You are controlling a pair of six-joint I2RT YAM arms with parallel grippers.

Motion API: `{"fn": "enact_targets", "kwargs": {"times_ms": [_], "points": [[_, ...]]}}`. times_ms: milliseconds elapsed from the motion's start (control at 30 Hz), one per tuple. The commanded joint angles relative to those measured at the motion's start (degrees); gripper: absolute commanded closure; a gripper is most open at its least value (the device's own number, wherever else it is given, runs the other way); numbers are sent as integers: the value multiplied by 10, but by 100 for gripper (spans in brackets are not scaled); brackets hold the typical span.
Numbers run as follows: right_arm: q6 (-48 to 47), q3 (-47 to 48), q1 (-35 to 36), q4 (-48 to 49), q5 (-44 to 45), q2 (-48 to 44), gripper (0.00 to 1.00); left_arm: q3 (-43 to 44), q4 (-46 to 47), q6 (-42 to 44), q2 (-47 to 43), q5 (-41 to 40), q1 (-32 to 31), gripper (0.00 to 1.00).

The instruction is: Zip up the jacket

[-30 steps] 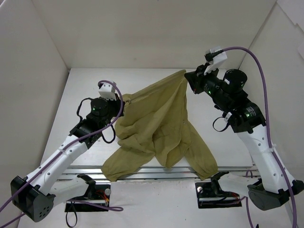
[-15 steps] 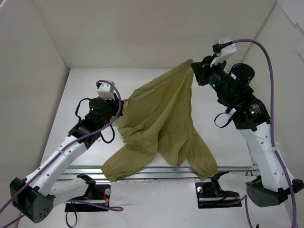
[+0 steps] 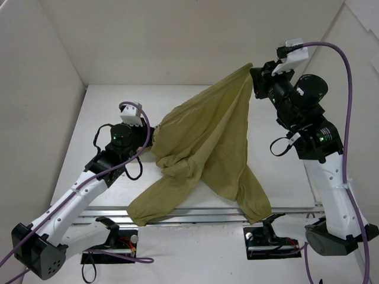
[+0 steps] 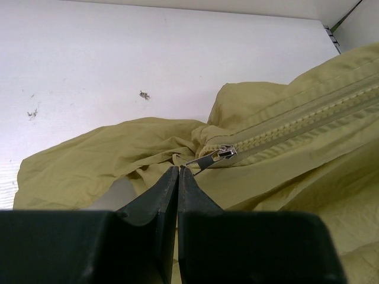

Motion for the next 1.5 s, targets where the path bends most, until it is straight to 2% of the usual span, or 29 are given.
{"fn": "enact_targets", "kwargs": {"times_ms": [0,400,1100,1467], "points": [[-28,40,-13,76,62,-4,100,1,-1,0,-12,-22,14,100],[-47,66,-26,77,95,3,100,-3,-9,-2,-20,-24,20,100],[-116,8,-35,108,242,1,100,-13,-32,-14,-37,-26,41,100],[-134,-11,-42,129,265,-3,100,-7,-55,-17,-41,-37,57,100]]}}
